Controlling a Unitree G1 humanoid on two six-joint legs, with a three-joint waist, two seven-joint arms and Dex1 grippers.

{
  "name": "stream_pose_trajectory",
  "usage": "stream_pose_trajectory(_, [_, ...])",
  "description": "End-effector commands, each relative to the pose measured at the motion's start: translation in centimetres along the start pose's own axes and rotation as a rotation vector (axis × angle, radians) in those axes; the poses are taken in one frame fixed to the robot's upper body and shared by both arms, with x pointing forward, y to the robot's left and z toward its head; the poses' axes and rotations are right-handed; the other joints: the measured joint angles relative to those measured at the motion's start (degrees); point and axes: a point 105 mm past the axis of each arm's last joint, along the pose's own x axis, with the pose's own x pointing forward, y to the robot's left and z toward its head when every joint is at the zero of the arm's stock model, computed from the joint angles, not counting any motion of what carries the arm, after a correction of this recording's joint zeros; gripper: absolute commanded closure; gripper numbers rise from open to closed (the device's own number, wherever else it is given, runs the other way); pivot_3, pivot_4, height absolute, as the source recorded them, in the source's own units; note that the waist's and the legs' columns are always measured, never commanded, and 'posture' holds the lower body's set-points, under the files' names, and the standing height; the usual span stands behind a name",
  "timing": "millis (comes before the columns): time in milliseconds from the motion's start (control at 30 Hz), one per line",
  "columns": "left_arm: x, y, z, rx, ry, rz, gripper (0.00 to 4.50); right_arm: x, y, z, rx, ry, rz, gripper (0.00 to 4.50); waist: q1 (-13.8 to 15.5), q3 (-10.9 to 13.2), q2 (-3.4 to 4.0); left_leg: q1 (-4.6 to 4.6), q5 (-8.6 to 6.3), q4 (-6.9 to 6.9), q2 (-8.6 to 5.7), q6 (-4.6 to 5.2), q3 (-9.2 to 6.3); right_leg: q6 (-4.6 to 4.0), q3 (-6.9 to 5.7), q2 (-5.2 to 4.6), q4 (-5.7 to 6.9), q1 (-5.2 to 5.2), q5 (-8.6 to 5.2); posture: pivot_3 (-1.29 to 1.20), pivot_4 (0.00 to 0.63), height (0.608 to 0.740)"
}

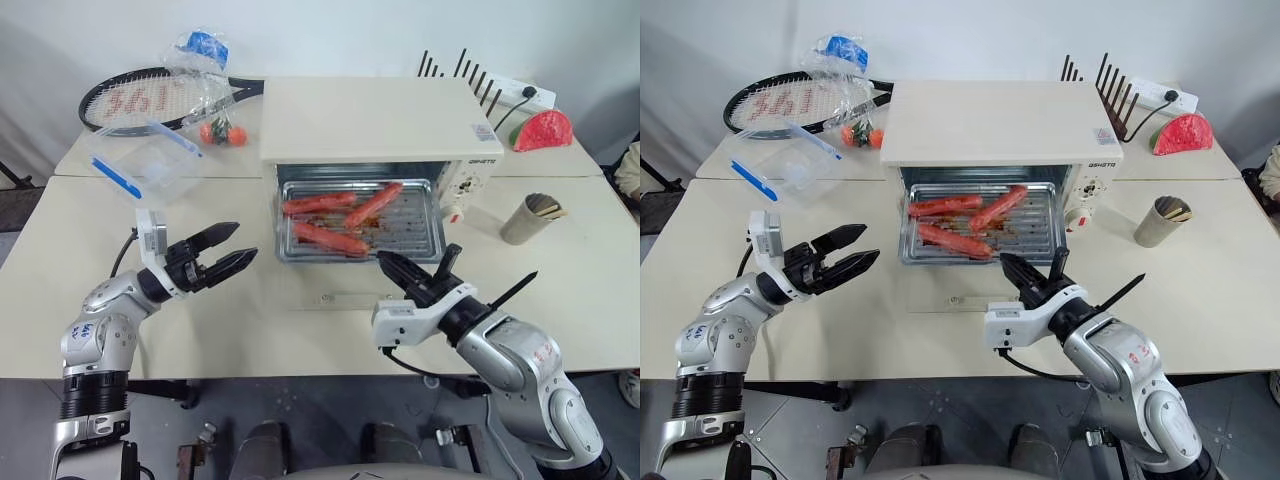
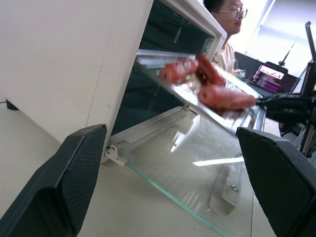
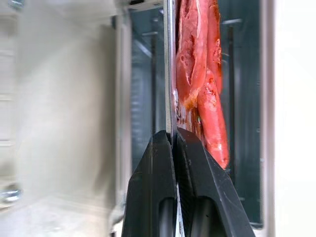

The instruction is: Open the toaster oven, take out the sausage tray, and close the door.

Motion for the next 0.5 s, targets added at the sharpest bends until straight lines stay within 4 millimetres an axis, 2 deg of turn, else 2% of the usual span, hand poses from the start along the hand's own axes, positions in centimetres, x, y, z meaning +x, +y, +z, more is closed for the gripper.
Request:
stream_pose_trajectory(33, [0.2, -0.4, 0.3, -0.011, 0.003, -0.036, 0.03, -1.1, -1.7, 1.5, -0.016, -0.072, -0.070, 4.50, 0.0, 0.0, 0.00, 0.01, 0.00, 0.00, 0.00, 0.00, 0.00, 0.00, 0.00, 0.00, 0.00, 0.00, 0.00, 0.00, 0.150, 0.740])
stream_pose_trajectory(200, [0.3, -1.0, 0.4, -0.092, 0.021, -0.046, 0.03, -1.7, -1.2, 1.6, -0.019, -0.094, -0.046, 4.50, 0.0, 0.0, 0.00, 0.03, 0.00, 0.01, 0.00, 0.00, 0.00, 0.00, 0.01, 0.00, 0.01, 0.02, 0.00, 0.00, 0.150, 0.740])
stream_pose_trajectory(333, [0.4, -1.3, -0.3, -0.241, 0.099, -0.012, 0.03, -2.1, -1.1, 1.9, -0.023, -0.131, -0.039, 4.50, 0.0, 0.0, 0.00, 0.03, 0.00, 0.02, 0.01, 0.00, -0.01, 0.00, 0.02, 0.00, 0.02, 0.03, 0.00, 0.00, 0.150, 0.740])
stream_pose_trajectory(500, [1.1, -2.3, 0.2, -0.468, 0.147, -0.029, 0.03, -3.0, -0.3, 2.2, -0.029, -0.184, -0.004, 4.50, 0.3, 0.0, -0.03, 0.08, 0.00, 0.04, 0.00, 0.00, -0.07, 0.00, 0.05, 0.00, 0.02, 0.12, 0.00, 0.00, 0.150, 0.740])
